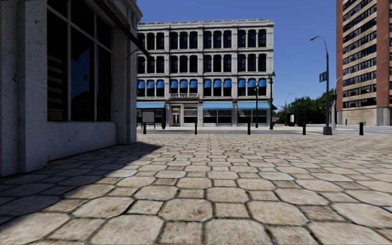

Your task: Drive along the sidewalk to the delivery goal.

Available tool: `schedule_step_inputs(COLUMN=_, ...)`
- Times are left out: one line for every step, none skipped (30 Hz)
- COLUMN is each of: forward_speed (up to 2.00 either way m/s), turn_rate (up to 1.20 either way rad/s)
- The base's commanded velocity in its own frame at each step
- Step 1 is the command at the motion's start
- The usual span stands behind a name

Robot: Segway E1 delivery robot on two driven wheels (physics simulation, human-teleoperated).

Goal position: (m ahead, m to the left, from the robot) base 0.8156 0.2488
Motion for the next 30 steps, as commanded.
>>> schedule_step_inputs(forward_speed=0.81, turn_rate=0.00)
schedule_step_inputs(forward_speed=0.48, turn_rate=0.00)
schedule_step_inputs(forward_speed=0.17, turn_rate=0.00)
schedule_step_inputs(forward_speed=0.00, turn_rate=0.00)
schedule_step_inputs(forward_speed=0.00, turn_rate=0.00)
schedule_step_inputs(forward_speed=0.00, turn_rate=0.00)
schedule_step_inputs(forward_speed=0.00, turn_rate=0.00)
schedule_step_inputs(forward_speed=0.00, turn_rate=0.00)
schedule_step_inputs(forward_speed=0.00, turn_rate=0.00)
schedule_step_inputs(forward_speed=0.00, turn_rate=0.00)
schedule_step_inputs(forward_speed=0.00, turn_rate=0.00)
schedule_step_inputs(forward_speed=0.00, turn_rate=0.00)
schedule_step_inputs(forward_speed=0.00, turn_rate=0.00)
schedule_step_inputs(forward_speed=0.00, turn_rate=0.00)
schedule_step_inputs(forward_speed=0.00, turn_rate=0.00)
schedule_step_inputs(forward_speed=0.00, turn_rate=0.00)
schedule_step_inputs(forward_speed=0.00, turn_rate=0.00)
schedule_step_inputs(forward_speed=0.00, turn_rate=0.00)
schedule_step_inputs(forward_speed=0.00, turn_rate=0.00)
schedule_step_inputs(forward_speed=0.00, turn_rate=0.00)
schedule_step_inputs(forward_speed=0.00, turn_rate=0.00)
schedule_step_inputs(forward_speed=0.00, turn_rate=0.00)
schedule_step_inputs(forward_speed=0.00, turn_rate=0.00)
schedule_step_inputs(forward_speed=0.00, turn_rate=0.00)
schedule_step_inputs(forward_speed=0.00, turn_rate=0.00)
schedule_step_inputs(forward_speed=0.00, turn_rate=0.00)
schedule_step_inputs(forward_speed=0.00, turn_rate=0.00)
schedule_step_inputs(forward_speed=0.00, turn_rate=0.00)
schedule_step_inputs(forward_speed=0.00, turn_rate=0.00)
schedule_step_inputs(forward_speed=0.00, turn_rate=0.00)
